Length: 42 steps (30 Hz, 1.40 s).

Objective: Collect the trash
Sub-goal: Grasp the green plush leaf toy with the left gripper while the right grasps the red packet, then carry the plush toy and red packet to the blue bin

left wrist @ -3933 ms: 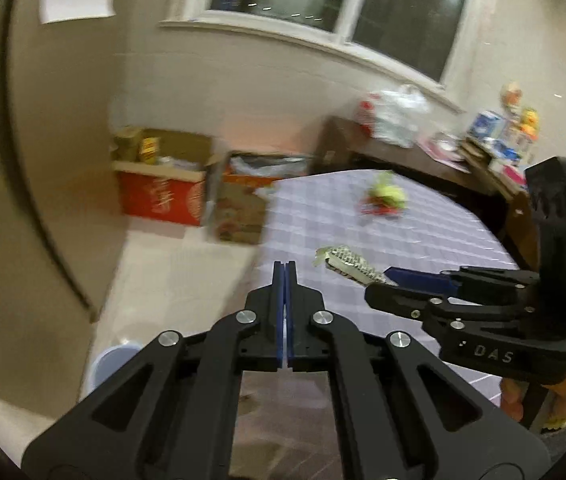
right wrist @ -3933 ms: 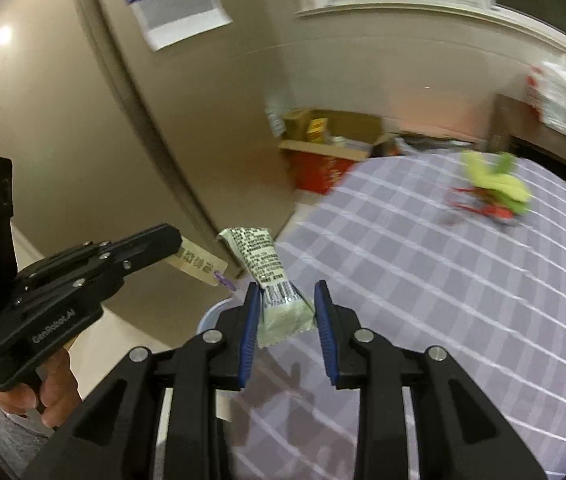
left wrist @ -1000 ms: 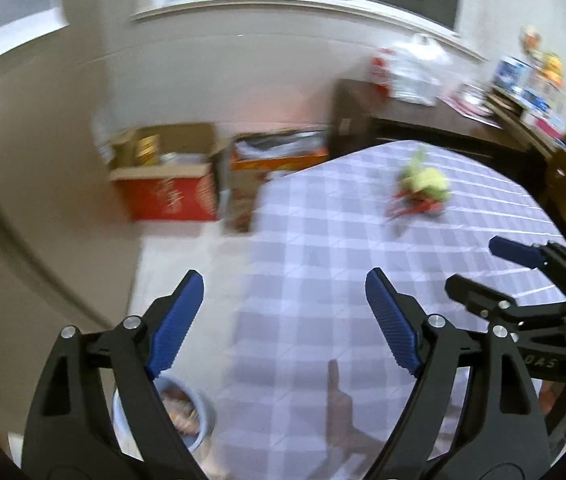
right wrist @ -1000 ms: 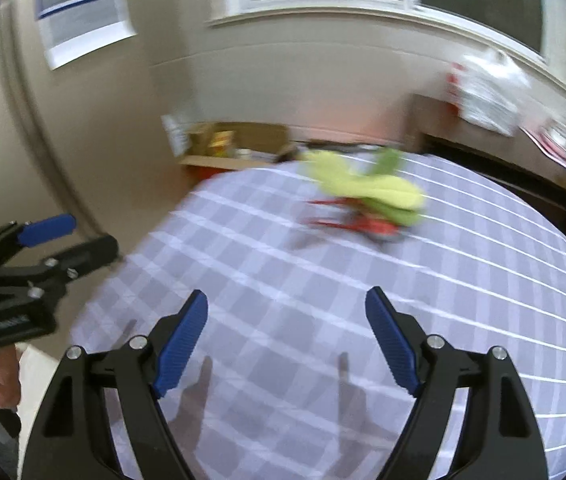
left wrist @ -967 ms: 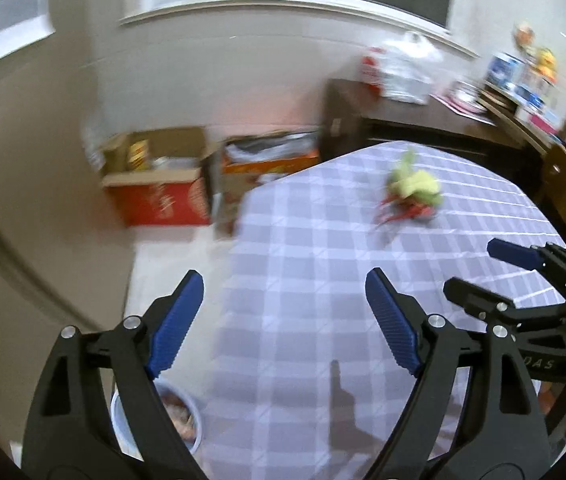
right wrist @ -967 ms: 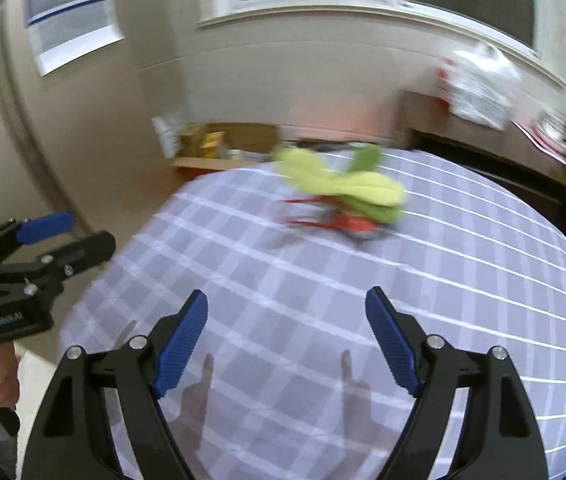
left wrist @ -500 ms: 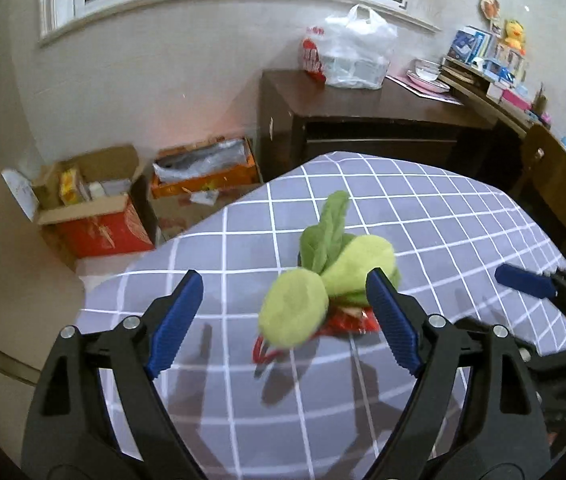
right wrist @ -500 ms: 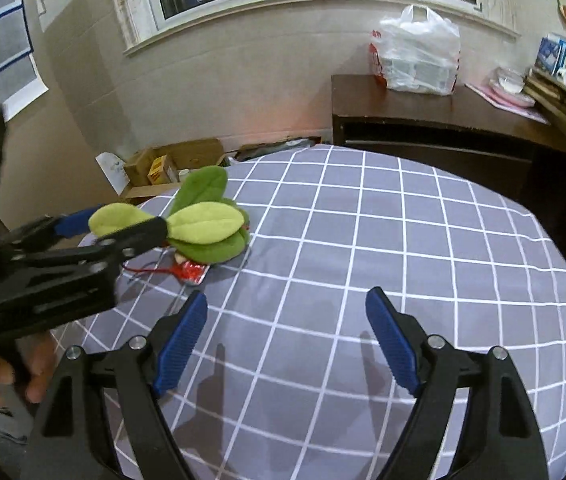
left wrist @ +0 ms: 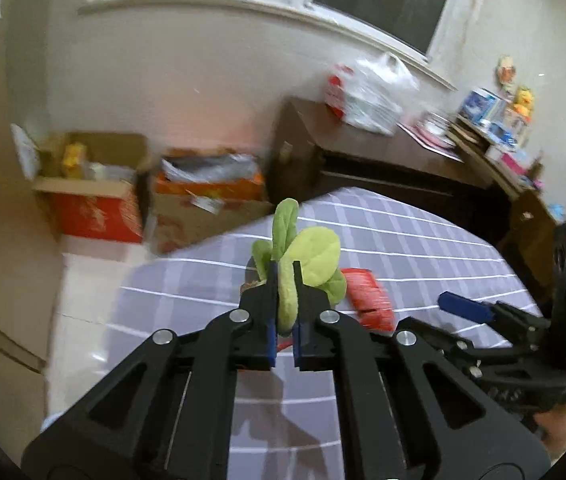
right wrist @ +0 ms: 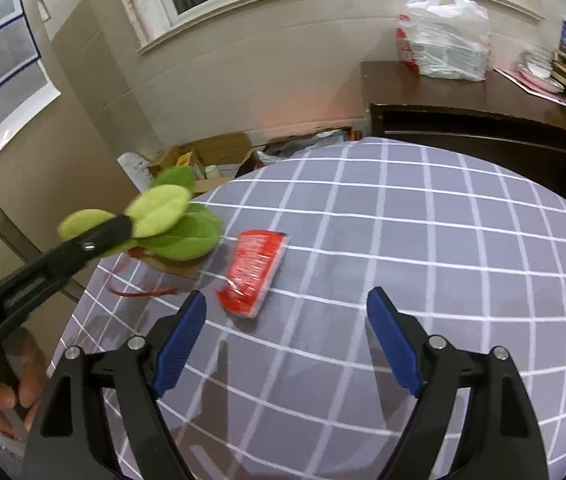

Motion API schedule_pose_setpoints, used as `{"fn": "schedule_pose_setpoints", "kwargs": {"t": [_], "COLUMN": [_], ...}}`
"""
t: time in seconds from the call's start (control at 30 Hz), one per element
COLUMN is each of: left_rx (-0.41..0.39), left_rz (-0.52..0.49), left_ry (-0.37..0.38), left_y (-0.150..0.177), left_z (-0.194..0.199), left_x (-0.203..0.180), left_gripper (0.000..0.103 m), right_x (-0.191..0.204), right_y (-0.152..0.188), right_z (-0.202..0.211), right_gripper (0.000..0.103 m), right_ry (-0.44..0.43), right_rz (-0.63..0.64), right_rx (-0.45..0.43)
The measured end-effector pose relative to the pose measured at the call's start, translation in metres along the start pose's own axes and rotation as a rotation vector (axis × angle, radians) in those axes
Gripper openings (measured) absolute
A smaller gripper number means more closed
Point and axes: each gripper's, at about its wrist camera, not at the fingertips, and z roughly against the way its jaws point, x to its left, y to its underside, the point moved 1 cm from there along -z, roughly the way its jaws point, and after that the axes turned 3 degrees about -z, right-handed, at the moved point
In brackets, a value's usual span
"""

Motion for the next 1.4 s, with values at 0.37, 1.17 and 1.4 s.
{"fn": "schedule_pose_setpoints", "kwargs": {"t": [0.37,1.17,1.4], "left_rx": [-0.065,-0.069,0.042], "left_rz": [-0.019,0.158,0.218], "left_ry": [-0.142,-0.452,-0.531], "left_y": [0.017,0.149,0.198], "left_z": [0.061,0.263,0.272], "left_x": [0.034,0.16,0.212], "left_gripper": [0.005,0.005,0.005], "right_x": [0.051,0.286,0.342], "right_y": [0.0,0.134,0.173], "right_z": [-0.037,0.056,0.036], "right_gripper": [0.032,0.025,0.025], "right_ry": [0.152,-0.366,-0.411], "right_rz": [0.186,0.343,0.374], "right_rx": [0.037,0.093,0.162]}}
